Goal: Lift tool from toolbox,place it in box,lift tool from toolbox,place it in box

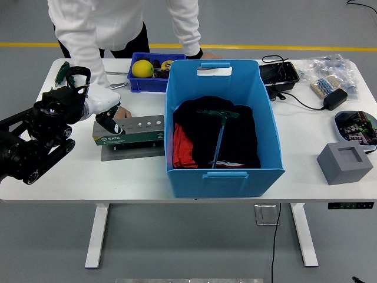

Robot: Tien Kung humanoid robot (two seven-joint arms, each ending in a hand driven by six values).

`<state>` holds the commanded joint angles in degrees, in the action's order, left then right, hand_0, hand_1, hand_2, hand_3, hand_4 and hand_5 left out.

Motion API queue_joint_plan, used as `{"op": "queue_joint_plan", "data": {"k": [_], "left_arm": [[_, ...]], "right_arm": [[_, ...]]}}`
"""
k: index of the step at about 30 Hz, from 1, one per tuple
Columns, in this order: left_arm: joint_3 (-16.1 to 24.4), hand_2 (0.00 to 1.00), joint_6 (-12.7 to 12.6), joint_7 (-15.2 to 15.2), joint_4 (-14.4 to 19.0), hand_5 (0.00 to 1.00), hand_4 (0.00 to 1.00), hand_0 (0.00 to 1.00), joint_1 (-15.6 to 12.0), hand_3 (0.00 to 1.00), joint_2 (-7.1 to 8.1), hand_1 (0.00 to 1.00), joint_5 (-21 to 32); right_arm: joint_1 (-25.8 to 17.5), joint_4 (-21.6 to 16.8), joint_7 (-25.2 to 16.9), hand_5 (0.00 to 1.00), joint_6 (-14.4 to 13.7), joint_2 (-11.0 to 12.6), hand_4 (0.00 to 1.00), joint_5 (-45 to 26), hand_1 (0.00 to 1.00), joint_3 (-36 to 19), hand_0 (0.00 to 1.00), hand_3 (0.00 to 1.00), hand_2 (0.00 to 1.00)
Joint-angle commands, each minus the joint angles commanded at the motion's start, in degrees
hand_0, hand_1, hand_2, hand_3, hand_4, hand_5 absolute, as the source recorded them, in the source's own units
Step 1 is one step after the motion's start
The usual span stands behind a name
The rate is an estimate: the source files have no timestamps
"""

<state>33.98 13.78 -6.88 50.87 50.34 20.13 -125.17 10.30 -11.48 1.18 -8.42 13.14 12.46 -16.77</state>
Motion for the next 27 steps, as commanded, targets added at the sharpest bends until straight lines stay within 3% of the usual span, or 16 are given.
{"op": "queue_joint_plan", "data": {"k": [3, 4, 5, 9, 10, 15, 16, 27], "left_arm": [[-0.1, 0.222, -0.5, 0.3, -0.4, 0.508, 0.910, 0.486, 0.0, 0.227, -0.08, 0.263, 0.1], [-0.2, 0.166, -1.3, 0.7, -0.8, 0.368, 0.859, 0.343, 0.1, 0.179, -0.17, 0.187, 0.4], [-0.3, 0.166, -2.1, 1.0, -1.0, 0.368, 0.859, 0.343, 0.1, 0.179, -0.24, 0.187, 0.5], [-0.5, 0.166, -6.5, 3.5, -2.6, 0.368, 0.859, 0.343, 0.1, 0.179, -0.65, 0.187, 0.7], [-0.5, 0.118, -7.9, 4.4, -3.1, 0.267, 0.806, 0.254, 0.0, 0.125, -0.73, 0.101, 0.7], [0.0, 0.118, -13.1, 7.3, -4.9, 0.267, 0.806, 0.254, -0.4, 0.125, -0.95, 0.101, 0.1], [0.1, 0.077, -13.6, 7.5, -5.2, 0.185, 0.741, 0.175, -0.5, 0.092, -0.98, 0.033, 0.2], [0.4, 0.032, -20.9, 11.3, -6.4, 0.178, 0.780, 0.138, -1.1, 0.053, -1.09, 0.002, 3.4]], "right_arm": [[0.0, 0.0, 0.0, 0.721, 0.0, 0.0, 0.781, 0.0, 0.666, 0.1, 0.673, 0.577, 0.725], [0.0, 0.0, 0.0, 0.720, 0.0, 0.0, 0.781, -0.1, 0.666, 0.0, 0.673, 0.577, 0.725], [-0.1, 0.0, 0.0, 0.720, 0.0, 0.0, 0.781, -0.1, 0.666, 0.0, 0.673, 0.577, 0.725], [-0.2, 0.0, 0.0, 0.720, -0.1, -0.1, 0.781, -0.2, 0.666, 0.0, 0.673, 0.577, 0.725], [-0.2, 0.0, 0.0, 0.721, -0.1, -0.1, 0.781, -0.1, 0.666, -0.1, 0.674, 0.577, 0.725], [-0.4, 0.1, 0.0, 0.721, -0.1, -0.2, 0.781, 0.0, 0.666, -0.2, 0.674, 0.577, 0.725], [-0.4, 0.1, 0.0, 0.720, -0.1, -0.3, 0.781, 0.1, 0.666, -0.3, 0.673, 0.576, 0.725], [-0.8, 0.1, 0.1, 0.720, -0.2, -0.4, 0.781, 0.6, 0.666, -0.6, 0.674, 0.576, 0.725]]}}
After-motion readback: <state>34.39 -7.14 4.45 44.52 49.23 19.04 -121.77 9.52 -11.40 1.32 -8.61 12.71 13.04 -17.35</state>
